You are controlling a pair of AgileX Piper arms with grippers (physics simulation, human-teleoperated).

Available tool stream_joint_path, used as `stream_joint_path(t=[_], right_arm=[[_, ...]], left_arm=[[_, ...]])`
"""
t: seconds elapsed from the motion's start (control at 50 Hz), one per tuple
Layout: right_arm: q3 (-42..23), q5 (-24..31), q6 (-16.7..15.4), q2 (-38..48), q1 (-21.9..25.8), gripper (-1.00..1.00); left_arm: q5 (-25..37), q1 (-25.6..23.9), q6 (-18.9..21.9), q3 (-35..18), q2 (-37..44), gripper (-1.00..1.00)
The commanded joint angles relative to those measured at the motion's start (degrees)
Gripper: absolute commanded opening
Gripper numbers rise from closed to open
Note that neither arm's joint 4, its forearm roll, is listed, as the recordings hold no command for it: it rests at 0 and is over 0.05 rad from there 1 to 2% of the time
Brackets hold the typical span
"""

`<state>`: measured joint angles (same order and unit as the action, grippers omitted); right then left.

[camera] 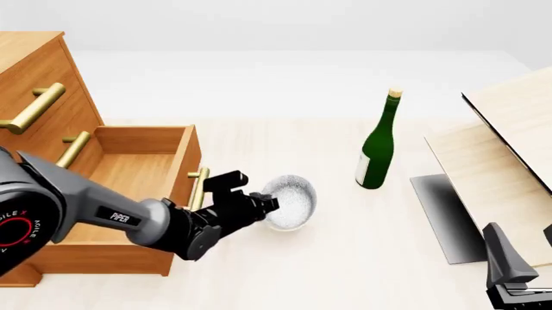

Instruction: Put the bowl in the bottom drawer of the cabinet and close it.

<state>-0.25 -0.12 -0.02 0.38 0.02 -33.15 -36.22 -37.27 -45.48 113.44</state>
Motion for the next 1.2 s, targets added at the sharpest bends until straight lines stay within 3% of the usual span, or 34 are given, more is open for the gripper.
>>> stream_joint_path(t=[0.02,1.2], right_arm=[[0.00,0.00,0.00,0.00,0.00,1.00],[0.00,-0.01,-0.01,-0.02,0.00,1.00]], left_arm=[[-0.11,0.01,2.09,0.58,-2.93,-1.00],[11.98,1.44,14.71,1.75,-20.25,-1.00]])
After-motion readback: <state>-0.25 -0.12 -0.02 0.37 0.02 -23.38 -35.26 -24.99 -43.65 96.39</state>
